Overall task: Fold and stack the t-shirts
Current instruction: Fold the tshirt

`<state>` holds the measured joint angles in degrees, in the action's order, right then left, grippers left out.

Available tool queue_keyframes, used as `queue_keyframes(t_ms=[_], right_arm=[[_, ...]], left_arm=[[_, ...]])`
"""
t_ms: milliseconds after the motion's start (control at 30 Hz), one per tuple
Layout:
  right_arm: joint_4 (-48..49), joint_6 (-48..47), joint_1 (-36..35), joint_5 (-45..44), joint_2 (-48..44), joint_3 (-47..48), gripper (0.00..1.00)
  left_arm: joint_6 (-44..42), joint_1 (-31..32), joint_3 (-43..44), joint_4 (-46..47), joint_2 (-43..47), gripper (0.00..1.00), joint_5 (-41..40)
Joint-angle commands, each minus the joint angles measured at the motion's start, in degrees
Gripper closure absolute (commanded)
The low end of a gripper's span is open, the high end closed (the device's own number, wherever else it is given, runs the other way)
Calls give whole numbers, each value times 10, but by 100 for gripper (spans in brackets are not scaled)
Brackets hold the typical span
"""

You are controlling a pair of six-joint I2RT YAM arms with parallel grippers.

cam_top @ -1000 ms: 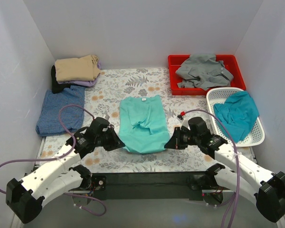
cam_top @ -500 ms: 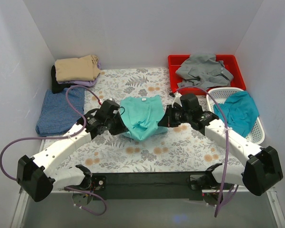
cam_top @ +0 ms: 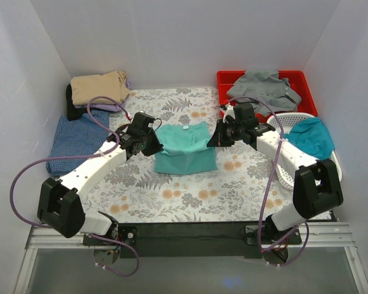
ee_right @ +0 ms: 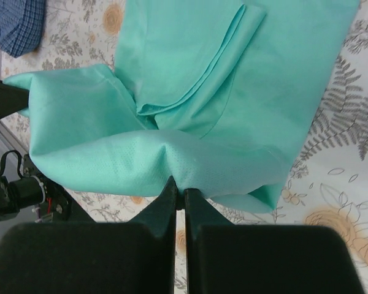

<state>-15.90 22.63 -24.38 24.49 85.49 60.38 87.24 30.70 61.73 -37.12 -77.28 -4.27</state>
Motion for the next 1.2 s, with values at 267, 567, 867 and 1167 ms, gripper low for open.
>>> queue_keyframes(t_ms=[267,567,867,1167], right_arm=[[11,-41,47,93,163,162,98],[10,-53,73,136,298,323,96],[29,-95,92,93,499,556,48],[41,-109,100,58,433,500,42]], left_arm=[[-62,-78,79,101,-117,100,23],[-95,-129,172,164,-240,100,60],[-129,-187,223,337,-369,40,8],[-180,-199,271,321,-336,35,42]])
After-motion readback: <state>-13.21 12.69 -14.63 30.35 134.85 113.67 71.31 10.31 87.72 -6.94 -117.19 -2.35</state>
